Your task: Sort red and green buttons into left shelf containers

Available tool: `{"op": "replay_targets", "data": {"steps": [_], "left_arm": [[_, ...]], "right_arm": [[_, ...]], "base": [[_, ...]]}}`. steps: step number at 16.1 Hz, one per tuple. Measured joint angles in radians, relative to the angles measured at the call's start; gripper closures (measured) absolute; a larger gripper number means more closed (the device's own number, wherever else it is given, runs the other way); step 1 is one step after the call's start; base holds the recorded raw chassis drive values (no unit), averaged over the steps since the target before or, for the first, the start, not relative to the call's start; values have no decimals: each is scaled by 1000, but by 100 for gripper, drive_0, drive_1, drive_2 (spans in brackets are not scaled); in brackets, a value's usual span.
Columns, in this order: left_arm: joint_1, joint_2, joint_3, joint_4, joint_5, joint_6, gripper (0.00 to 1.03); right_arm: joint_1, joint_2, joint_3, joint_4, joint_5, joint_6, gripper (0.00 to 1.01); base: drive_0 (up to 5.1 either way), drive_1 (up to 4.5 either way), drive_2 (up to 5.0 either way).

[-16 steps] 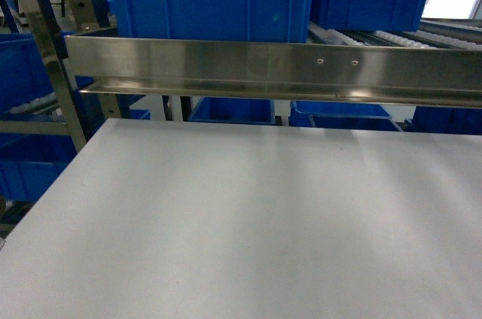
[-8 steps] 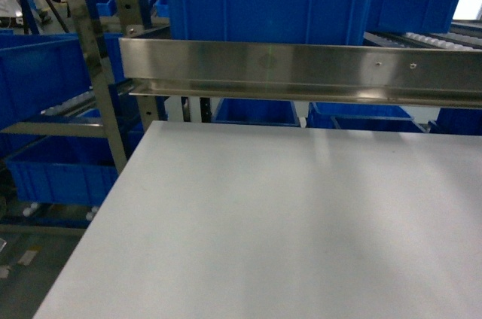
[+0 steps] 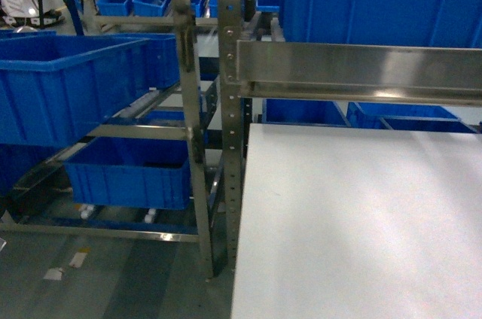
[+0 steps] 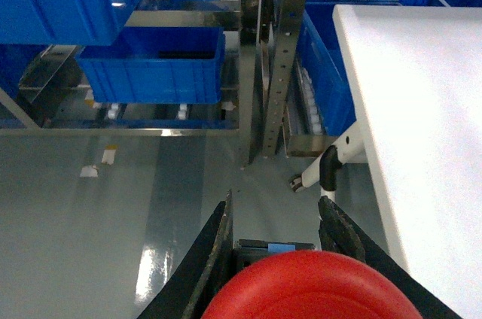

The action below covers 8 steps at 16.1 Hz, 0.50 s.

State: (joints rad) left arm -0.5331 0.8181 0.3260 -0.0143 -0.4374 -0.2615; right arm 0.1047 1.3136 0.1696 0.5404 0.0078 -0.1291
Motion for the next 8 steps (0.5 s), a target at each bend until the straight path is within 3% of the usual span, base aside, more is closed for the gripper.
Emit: {"op": "replay_targets", "data": {"steps": [8], "left_arm": [[-2, 0, 0, -1, 3, 0, 74]], "right_arm": [[0, 0, 0, 0, 1, 0, 76]], "base": [[-500, 245, 245]]}}
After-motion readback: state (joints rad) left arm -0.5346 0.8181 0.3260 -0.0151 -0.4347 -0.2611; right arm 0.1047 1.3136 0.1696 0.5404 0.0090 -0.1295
